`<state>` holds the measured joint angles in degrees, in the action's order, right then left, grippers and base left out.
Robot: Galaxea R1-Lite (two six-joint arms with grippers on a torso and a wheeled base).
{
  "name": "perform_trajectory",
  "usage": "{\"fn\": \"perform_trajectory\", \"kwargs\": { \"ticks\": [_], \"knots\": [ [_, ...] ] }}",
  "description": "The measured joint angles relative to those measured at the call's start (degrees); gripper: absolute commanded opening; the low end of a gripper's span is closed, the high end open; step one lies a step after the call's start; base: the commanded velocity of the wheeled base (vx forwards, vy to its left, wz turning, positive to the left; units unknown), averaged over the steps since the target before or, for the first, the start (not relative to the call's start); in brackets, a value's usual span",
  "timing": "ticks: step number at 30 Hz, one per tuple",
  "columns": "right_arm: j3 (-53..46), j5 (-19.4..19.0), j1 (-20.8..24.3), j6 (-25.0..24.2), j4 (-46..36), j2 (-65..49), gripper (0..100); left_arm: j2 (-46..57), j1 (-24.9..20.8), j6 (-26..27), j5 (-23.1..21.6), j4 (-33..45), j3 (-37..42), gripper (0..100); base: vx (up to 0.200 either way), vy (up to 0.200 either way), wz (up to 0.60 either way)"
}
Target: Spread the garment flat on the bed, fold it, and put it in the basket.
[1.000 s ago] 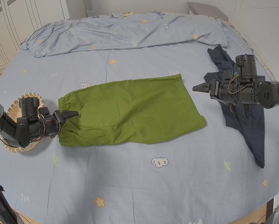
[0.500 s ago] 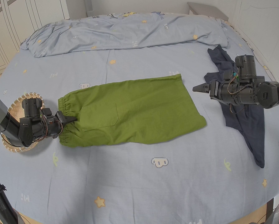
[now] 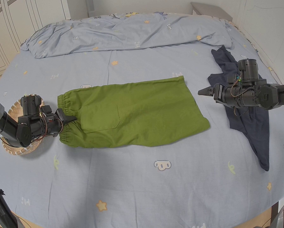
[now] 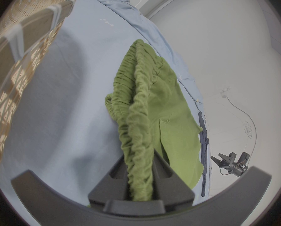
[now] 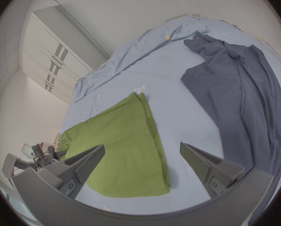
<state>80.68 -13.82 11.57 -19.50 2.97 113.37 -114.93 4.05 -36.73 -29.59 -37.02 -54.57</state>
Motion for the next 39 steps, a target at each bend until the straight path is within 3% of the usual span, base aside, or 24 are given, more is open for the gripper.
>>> {"fn": "perform_trajectory", "kwargs": {
  "ticks": [5, 10, 14, 29, 36, 39],
  "knots": [
    [2.9, -1.3, -1.8, 0.0, -0.7, 3.6, 100, 0.5, -0.5, -0.1, 0.0, 0.2, -0.5, 0, 0.0, 0.0, 0.0],
    [5.4, -6.6, -4.0, -0.1, -1.5, 7.5, 100, 0.8, -0.6, -0.1, 0.0, 0.3, -0.7, 0, 0.0, 0.0, 0.0],
    [6.0, -8.7, -4.8, 0.0, -1.3, 9.7, 100, 0.9, -0.6, -0.1, 0.0, 0.3, -0.7, 0, 0.0, 0.0, 0.0],
    [4.3, -21.2, -4.4, 0.7, -0.2, 13.3, 100, 1.0, -0.6, 0.0, 0.0, 0.3, -0.6, 0, 0.0, 0.0, 0.0],
    [1.2, -23.0, -4.3, 1.7, 3.3, 12.9, 100, 1.0, -0.6, 0.0, 0.0, 0.3, -0.6, 0, 0.0, 0.0, 0.0],
    [0.3, -25.6, -4.2, 1.8, 3.3, 12.8, 100, 1.0, -0.6, 0.0, 0.0, 0.3, -0.6, 0, 0.0, 0.0, 0.0]
  ]
}}
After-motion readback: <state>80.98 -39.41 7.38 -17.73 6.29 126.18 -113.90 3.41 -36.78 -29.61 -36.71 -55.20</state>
